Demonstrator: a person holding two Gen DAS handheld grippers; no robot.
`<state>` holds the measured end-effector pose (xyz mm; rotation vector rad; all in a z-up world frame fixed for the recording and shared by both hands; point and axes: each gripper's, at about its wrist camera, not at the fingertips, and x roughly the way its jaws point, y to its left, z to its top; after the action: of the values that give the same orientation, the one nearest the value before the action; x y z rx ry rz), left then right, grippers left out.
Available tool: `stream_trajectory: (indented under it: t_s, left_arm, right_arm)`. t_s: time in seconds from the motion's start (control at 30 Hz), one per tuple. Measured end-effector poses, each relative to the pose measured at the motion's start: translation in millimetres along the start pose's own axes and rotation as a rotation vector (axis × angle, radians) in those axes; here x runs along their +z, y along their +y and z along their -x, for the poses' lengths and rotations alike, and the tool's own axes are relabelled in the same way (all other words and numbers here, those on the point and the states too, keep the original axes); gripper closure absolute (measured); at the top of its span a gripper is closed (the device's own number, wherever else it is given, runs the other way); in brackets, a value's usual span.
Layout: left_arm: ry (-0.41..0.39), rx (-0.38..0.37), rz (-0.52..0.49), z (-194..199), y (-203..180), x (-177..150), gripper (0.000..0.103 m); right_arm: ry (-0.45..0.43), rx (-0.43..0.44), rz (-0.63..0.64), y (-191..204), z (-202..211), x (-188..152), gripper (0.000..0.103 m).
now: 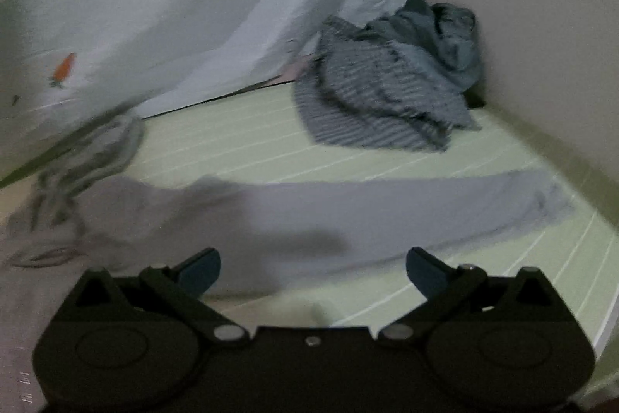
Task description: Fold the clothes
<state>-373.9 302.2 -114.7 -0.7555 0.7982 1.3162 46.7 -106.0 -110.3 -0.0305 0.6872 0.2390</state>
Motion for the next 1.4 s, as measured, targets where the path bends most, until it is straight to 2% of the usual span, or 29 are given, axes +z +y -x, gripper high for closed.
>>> stream_trajectory:
  t_s: [0.17,0.33,0.53,0.67,0.73,0.83,0.93,1.0,1.03,1.07,1.17,1.3,1.33,1.4]
  left_arm:
    - [0.005,-0.037,-0.018,-29.2,25.2,31.0,0.000]
    - [0.017,-0.051,-0.021,-64.3,36.8,56.0,0.000]
    - [0.067,-0.133,-0.066,-93.2,21.4,67.9,0.006]
    - [0.054,-0.116,-0.181,-98.9,0.4,66.6,0.007]
    - [0.038,-0.105,-0.202,-98.7,-5.6,65.4,0.010]
    - [0.011,-0.098,-0.220,-96.8,-13.0,63.7,0.022]
    - [-0.009,-0.107,-0.241,-93.3,-21.7,62.5,0.045]
    - [-0.008,-0.132,-0.251,-92.3,-30.6,63.4,0.074]
    - [-0.006,-0.146,-0.256,-91.8,-35.4,64.0,0.084]
    - [0.004,-0.166,-0.251,-91.4,-40.5,64.2,0.093]
    - [0.044,-0.254,-0.236,-85.2,-62.2,60.7,0.094]
    - [0.040,-0.437,-0.325,-45.6,-107.4,45.5,0.094]
    - [0.051,-0.493,-0.358,-35.6,-119.9,39.3,0.092]
    - [0.079,-0.563,-0.375,-26.1,-131.7,31.7,0.074]
  right_arm:
    - [0.049,0.058,-0.063,61.4,31.0,-26.2,0.000]
    - [0.105,0.065,0.017,116.1,38.2,-41.4,0.000]
    - [0.123,0.091,0.015,156.8,45.5,-45.3,0.000]
    - [0.128,0.083,-0.002,168.4,50.2,-43.8,0.000]
    - [0.128,0.072,0.013,171.3,52.1,-44.2,0.000]
    - [0.140,0.054,0.011,169.5,51.7,-46.1,0.000]
    - [0.147,0.043,-0.012,163.9,51.4,-47.8,0.000]
    - [0.148,0.040,-0.032,158.6,51.0,-48.0,0.000]
    - [0.147,0.038,-0.041,155.8,51.0,-47.8,0.000]
    - [0.145,0.038,-0.046,153.0,51.0,-47.4,0.000]
    - [0.137,0.035,-0.050,142.8,51.7,-45.6,0.000]
    - [0.133,0.023,-0.079,122.8,51.9,-41.5,0.000]
    - [0.130,0.020,-0.086,117.6,52.0,-40.4,0.000]
    - [0.125,0.012,-0.090,108.7,50.4,-38.4,0.000]
